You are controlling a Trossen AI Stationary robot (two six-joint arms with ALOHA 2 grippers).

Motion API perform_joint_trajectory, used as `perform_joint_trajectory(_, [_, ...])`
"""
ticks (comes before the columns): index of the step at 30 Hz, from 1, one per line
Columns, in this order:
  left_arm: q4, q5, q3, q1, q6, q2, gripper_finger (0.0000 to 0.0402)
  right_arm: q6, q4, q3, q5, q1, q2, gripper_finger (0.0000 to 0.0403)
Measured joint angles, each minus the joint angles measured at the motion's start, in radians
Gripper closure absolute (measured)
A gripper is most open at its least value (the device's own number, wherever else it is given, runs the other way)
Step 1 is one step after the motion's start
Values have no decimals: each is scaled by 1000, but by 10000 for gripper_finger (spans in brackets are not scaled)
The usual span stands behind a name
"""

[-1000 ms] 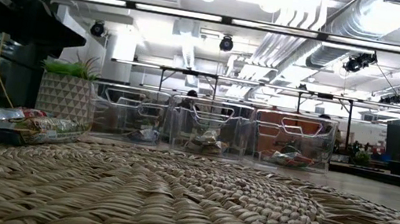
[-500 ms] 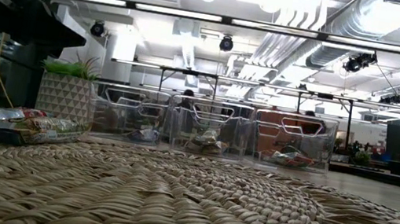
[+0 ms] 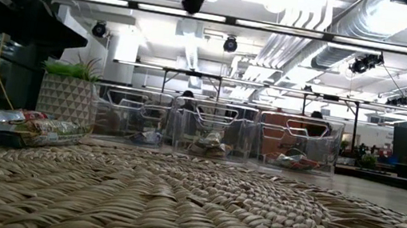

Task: Pick and place Granola Bars by type
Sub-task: Put the blue granola bar into the left transparent bin

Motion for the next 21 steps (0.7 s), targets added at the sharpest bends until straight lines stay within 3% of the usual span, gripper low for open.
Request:
perform_joint_trajectory(8, [0,0,0,0,0,0,400,260,-24,0,60,-53,116,286])
perform_joint_trajectory(16, [0,0,0,0,0,0,400,553,-229,-1,60,-104,168,286])
perform_joint_trajectory(21, [0,0,0,0,0,0,400,611,-326,-1,54,-130,169,286])
